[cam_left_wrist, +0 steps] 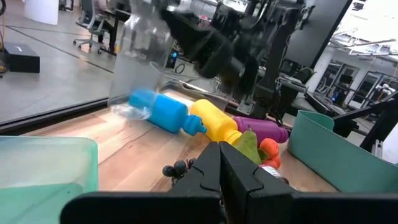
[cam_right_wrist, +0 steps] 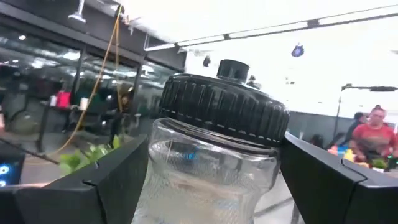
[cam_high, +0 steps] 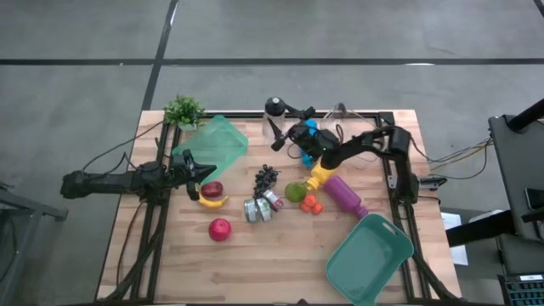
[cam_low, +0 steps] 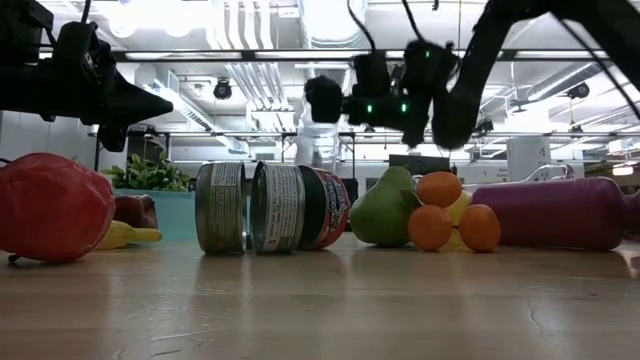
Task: Pick & Place Food Item
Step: Put the transparent water bottle into the transparent bin
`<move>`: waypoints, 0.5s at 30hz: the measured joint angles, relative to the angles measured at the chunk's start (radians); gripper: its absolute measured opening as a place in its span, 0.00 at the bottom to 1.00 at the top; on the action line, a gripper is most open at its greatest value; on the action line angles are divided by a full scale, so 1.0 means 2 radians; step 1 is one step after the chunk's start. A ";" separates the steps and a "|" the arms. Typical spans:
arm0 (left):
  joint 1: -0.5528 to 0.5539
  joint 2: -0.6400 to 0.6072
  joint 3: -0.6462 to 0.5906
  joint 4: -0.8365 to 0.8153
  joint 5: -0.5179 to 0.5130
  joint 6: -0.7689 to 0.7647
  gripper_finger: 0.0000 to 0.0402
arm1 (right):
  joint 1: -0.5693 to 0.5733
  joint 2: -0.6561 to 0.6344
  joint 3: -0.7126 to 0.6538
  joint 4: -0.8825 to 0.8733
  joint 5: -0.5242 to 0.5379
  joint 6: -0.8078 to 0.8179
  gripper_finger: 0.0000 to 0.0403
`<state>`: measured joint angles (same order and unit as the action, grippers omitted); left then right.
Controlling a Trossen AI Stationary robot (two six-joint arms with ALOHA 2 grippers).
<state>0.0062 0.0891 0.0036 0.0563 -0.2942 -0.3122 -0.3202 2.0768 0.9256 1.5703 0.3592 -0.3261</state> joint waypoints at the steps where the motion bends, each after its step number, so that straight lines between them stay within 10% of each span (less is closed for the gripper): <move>1: 0.000 0.000 0.000 0.000 0.000 0.000 0.00 | 0.000 0.008 -0.001 -0.002 0.000 0.012 0.80; 15: 0.000 0.000 0.000 0.000 0.000 0.000 0.00 | 0.003 0.029 0.000 -0.024 0.000 -0.004 0.80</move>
<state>0.0060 0.0891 0.0032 0.0566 -0.2947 -0.3122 -0.3138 2.1357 0.9253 1.5229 0.3592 -0.3334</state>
